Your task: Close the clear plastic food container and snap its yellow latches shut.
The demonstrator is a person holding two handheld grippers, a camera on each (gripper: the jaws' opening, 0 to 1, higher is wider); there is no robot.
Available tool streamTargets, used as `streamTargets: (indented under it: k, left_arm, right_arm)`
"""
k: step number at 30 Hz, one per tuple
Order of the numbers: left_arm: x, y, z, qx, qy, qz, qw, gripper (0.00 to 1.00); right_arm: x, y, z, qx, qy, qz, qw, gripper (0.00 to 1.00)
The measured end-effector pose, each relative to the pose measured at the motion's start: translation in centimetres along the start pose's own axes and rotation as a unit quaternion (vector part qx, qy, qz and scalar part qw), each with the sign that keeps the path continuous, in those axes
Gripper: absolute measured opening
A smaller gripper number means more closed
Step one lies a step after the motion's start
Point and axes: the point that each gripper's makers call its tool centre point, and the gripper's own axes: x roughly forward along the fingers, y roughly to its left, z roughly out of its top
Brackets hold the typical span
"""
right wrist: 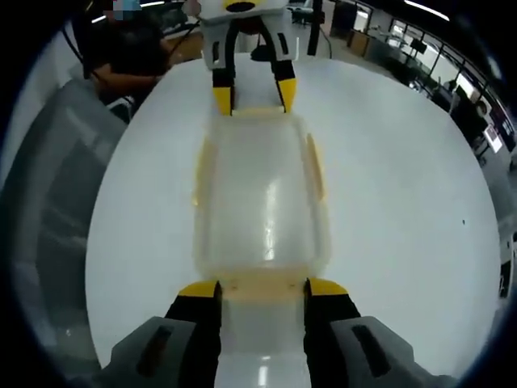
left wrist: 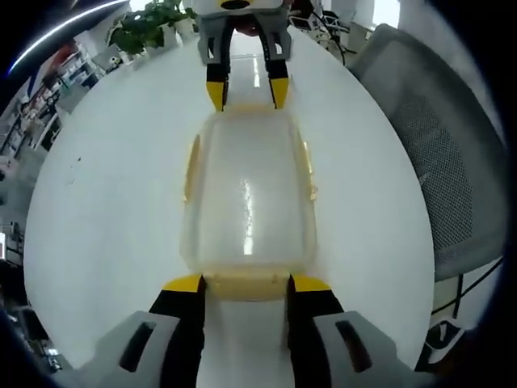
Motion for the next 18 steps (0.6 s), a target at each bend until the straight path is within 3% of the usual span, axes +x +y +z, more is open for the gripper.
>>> streamTargets:
  k: [18]
  left_arm:
    - [-1.9, 0.3, 1.4, 0.005, -0.008, 0.019, 0.9998, 0.38]
  right_arm:
    - [-2.4, -0.2, 0.5, -0.016, -0.011, -0.028, 0.9994, 0.38]
